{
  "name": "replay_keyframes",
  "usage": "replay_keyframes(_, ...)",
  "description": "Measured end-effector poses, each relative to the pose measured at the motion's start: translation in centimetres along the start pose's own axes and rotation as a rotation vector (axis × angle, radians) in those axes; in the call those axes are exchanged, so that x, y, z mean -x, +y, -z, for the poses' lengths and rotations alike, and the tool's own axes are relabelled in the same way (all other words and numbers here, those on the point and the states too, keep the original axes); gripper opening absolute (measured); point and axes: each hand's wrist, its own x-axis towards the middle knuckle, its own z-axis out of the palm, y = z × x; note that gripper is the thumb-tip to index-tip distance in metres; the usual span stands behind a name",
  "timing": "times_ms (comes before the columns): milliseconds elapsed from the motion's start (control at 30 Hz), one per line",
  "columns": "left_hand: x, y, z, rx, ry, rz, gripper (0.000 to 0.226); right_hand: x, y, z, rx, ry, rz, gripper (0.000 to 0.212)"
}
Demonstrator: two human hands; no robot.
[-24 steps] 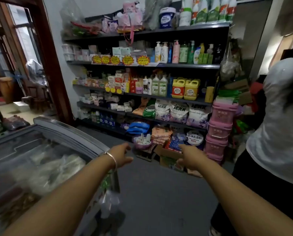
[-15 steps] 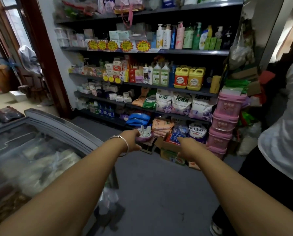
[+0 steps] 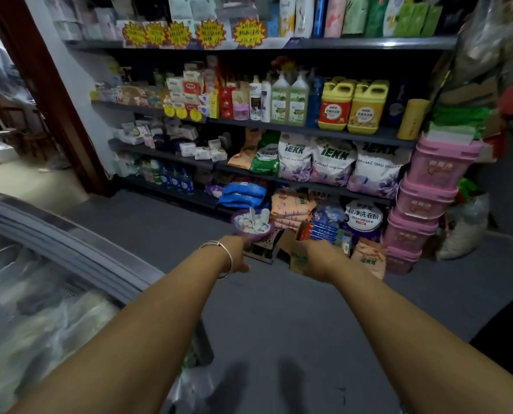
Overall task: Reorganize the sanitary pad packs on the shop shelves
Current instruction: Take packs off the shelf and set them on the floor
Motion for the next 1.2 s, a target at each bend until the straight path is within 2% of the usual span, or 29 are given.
replay_keyframes(167, -9.7, -1.9, 1.4, -0.016, -0.057, 0.032, 0.062, -10.6, 0.4, 0.3, 0.02, -0.072, 0.05, 0.036)
replay_keyframes(467, -25.9, -5.1, 8.7, 0.138, -0.071, 0.164, 0.058, -33.3, 0.5, 4.9, 0.066, -0.18, 0.142, 0.058)
replay_keyframes(533, -28.3, -7.5, 9.7, 0.173, -0.073, 0.22, 0.061, -37.2, -1.4, 5.6, 0.078, -0.221, 0.162, 0.062)
replay_keyframes(667, -33.5, -14.0, 11.8, 0.214, -0.044, 0.317, 0.061, -45.5, -6.3, 5.7, 0.138, -0.205, 0.249, 0.044)
replay_keyframes(967, -44.6, -28.9, 18.5, 0.249, -0.015, 0.403, 0.062, -62.1, -18.4, 8.8, 0.201, -0.233, 0.402, 0.046)
replay_keyframes(1200, -53.6, -40.2, 23.2, 0.249, -0.043, 0.442, 0.06, -75.6, -27.6, 10.4, 0.177, -0.273, 0.396, 0.05)
